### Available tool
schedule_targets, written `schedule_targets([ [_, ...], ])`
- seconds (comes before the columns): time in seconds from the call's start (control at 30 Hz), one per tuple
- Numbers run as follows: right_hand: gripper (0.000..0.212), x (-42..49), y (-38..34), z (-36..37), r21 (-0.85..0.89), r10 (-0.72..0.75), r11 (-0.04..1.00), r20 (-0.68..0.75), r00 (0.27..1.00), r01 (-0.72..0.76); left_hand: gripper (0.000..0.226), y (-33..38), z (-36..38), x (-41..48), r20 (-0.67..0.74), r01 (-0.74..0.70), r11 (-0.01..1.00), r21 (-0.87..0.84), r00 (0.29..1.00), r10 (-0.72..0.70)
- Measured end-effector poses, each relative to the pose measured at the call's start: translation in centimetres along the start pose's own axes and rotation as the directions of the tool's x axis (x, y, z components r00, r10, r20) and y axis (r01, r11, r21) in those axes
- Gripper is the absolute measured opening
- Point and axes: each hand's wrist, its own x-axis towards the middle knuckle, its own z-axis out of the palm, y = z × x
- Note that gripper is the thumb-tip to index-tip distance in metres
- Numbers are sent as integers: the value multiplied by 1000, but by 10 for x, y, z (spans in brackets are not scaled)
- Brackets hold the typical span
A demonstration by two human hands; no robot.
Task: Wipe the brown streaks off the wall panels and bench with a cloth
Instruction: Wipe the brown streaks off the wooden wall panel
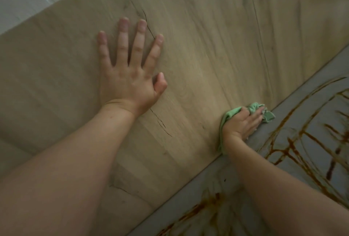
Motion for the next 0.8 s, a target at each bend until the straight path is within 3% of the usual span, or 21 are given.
schedule_targets([
  [0.17,81,1,-4,0,10,-6,1000,-10,1000,6,74,-1,1,0,-8,-8,1000,-5,1000,8],
  [0.3,67,53,-19,-6,-43,-74,996,-6,997,73,75,-1,9,-1,-6,25,999,-30,1000,-25],
  [0.43,59,109,-53,-10,-85,-1,996,-39,999,-2,75,0,3,2,-4,-6,1000,-24,1000,6],
  [0.53,60,95,-69,-1,-60,-21,998,-36,999,18,74,-2,3,1,-34,2,1000,-3,999,-2],
  [0.67,68,59,-109,15,-70,-258,963,35,965,260,74,2,4,1,-26,-13,1000,4,1000,13],
  [0.73,71,34,-142,25,-114,-396,905,128,909,410,75,1,3,1,-46,-12,1000,-11,999,11],
  [0.8,76,-2,-176,38,-115,-537,812,238,809,572,75,0,5,0,-73,-7,1000,-15,997,6],
])
